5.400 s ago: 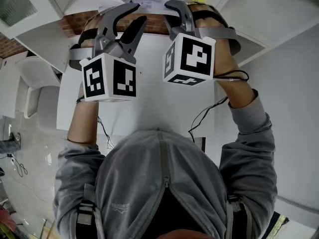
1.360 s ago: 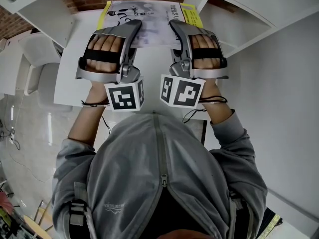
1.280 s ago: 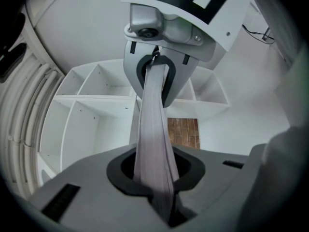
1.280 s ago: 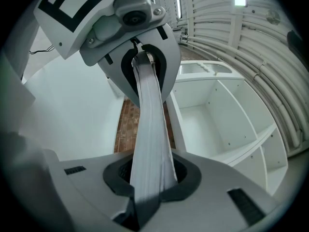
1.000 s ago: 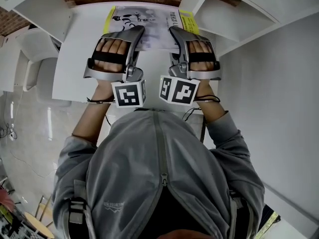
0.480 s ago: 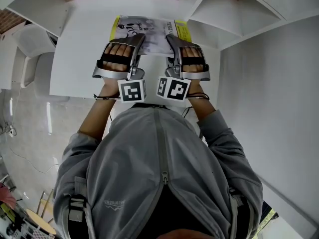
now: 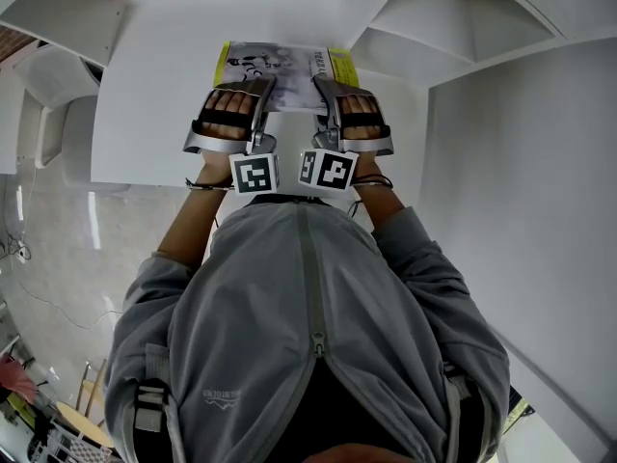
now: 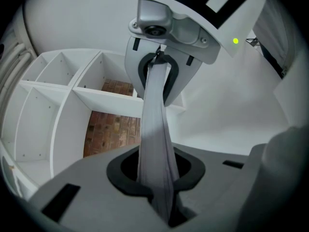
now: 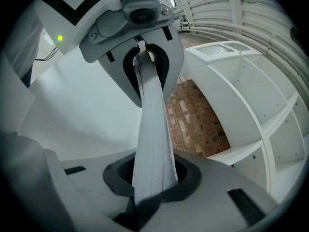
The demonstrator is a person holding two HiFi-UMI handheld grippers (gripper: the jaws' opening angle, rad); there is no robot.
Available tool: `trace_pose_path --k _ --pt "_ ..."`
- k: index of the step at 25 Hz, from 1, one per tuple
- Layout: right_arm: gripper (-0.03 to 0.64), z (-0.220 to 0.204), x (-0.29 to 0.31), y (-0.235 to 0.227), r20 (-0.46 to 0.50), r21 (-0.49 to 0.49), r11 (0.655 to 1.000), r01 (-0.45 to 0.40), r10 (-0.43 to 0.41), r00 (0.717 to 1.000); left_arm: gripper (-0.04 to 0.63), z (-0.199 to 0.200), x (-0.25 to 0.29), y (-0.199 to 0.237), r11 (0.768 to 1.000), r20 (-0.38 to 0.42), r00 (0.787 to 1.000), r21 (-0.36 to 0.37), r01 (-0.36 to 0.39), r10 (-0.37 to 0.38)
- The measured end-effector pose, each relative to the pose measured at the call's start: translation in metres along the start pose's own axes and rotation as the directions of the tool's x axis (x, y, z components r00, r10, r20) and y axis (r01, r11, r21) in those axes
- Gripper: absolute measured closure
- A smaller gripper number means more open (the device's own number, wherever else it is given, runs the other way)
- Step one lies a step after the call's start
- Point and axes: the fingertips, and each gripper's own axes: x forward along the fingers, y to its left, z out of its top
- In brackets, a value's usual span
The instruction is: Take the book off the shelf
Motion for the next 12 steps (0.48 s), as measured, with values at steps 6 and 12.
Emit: trace_pose_path --k 6,12 --pt "0.535 -0.002 0.003 0.003 -0.010 -0.005 0.999 -0.036 0.036 0.999 0.522 0.001 0.004 -0.004 1.000 0.011 1.000 -0.013 0.021 -0.021" --pt "0.535 -0.003 0.004 0.008 -0.019 -0.016 0.997 -0.080 0.079 0.997 0.522 -0.001 0.005 -0.011 0.996 0.011 0.997 -0.036 0.078 -0.078"
